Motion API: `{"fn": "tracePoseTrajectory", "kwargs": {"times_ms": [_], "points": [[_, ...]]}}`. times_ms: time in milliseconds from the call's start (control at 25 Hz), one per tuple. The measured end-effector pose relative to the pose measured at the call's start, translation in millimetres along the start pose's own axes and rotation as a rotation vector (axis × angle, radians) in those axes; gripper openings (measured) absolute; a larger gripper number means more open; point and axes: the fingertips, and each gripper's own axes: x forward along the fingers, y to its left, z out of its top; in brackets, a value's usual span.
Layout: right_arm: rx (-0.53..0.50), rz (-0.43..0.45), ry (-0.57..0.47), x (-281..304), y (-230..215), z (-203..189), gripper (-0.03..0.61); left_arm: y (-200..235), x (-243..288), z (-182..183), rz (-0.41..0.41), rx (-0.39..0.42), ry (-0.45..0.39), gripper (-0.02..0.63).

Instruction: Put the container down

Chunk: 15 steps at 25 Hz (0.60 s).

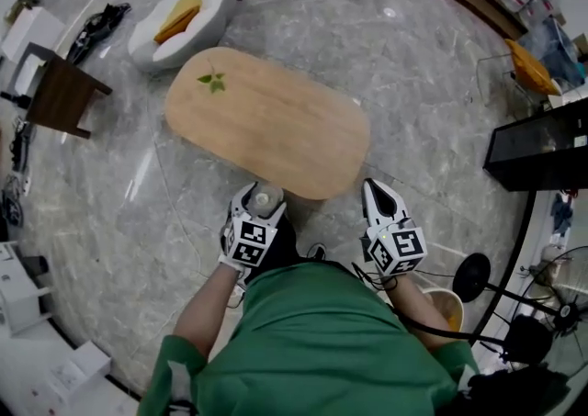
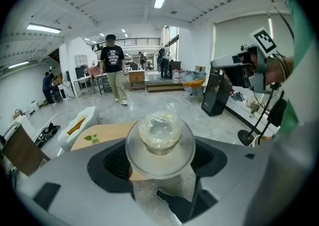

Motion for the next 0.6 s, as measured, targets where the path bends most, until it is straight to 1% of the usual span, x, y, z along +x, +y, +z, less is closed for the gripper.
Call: {"fn": "tracePoseTrajectory", "kwargs": {"times_ms": [200,360,480,600], "points": [[0.009,-0.074,0.011,53.3,-13.4,24.0,0.014,45.4,51.7,26.1,-0.071,0.065,0.01,0.342],[0.01,-0.112,0.024,91.9,-17.6,31.9,0.014,74.7,87.6,38.8,-0.115,0.114,0.023,0.342],[0.001,-0.137,0.028,113.2,-23.9,37.0,0.014,91.0,110.0,46.3,-0.137,0.133,0.025,0.342],[0.017,-0.159,0.041,126.9,-29.5,36.8,0.014,101.9,125.8,47.4,-0.147,0.14,0.033,0.342]]}}
